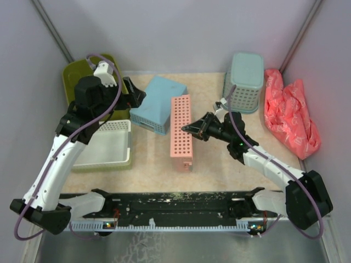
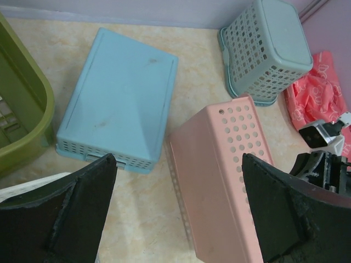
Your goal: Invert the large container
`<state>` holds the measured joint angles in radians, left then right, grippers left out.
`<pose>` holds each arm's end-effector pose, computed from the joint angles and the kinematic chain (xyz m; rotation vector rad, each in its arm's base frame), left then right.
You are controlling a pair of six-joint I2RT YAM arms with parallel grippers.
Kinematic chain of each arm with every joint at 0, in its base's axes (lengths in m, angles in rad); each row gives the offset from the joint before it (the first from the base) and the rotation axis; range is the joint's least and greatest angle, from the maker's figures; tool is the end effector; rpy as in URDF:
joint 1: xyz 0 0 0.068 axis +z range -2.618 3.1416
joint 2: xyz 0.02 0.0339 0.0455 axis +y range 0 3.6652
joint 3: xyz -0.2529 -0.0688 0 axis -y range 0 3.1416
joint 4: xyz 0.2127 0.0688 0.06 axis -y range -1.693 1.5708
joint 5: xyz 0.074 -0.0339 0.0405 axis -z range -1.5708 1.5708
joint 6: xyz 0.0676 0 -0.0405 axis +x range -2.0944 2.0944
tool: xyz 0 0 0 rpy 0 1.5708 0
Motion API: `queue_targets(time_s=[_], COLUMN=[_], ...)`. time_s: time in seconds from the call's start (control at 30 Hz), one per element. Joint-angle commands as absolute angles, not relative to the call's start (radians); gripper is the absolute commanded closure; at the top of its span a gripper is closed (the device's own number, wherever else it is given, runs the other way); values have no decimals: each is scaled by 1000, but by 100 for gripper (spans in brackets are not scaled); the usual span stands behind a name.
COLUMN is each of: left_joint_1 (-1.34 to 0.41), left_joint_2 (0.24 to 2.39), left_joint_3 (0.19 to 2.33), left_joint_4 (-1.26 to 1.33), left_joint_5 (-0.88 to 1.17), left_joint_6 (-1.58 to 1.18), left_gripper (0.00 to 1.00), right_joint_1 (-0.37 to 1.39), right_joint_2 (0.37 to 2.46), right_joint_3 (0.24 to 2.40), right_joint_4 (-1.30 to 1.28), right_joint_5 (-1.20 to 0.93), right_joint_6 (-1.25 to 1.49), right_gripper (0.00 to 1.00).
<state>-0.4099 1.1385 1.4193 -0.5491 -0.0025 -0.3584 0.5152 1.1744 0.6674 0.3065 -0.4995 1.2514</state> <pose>0.2186 -0.0948 0.4222 0.0464 1.8722 -0.5328 0.2173 0.1603 0.2694 0.3393 2.0686 1.6283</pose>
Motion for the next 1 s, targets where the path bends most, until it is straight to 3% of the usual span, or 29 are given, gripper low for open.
queue_targets(time_s=[0.0,0.3,0.47,0.57,0.77,0.97], left_joint_1=[-414,-414,-414,-414,-413,-414], left_joint_2=[1139,1163,1176,1184,1194,1207], left_joint_3=[1388,1354,1348,1350,1346,1347], left_joint_4=[-503,-462,-455,-453,-441,-437], left_joint_5=[37,85,100,108,126,141], left_joint_6=[-344,-345,-341,-341,-351,-349], left_gripper=[1,1,1,0,1,1], right_joint_1=[462,381,248,170,35,-73], right_joint_2=[1102,1018,972,914,793,781], right_joint_3=[601,391,246,226,308,333], right_joint_4=[556,668,789,679,208,-44], right_joint_5=[-563,-588,-666,-711,-734,-715], right_joint_6=[1359,1471,1571,1519,1247,1084], right_gripper=[100,100,100,98,76,67])
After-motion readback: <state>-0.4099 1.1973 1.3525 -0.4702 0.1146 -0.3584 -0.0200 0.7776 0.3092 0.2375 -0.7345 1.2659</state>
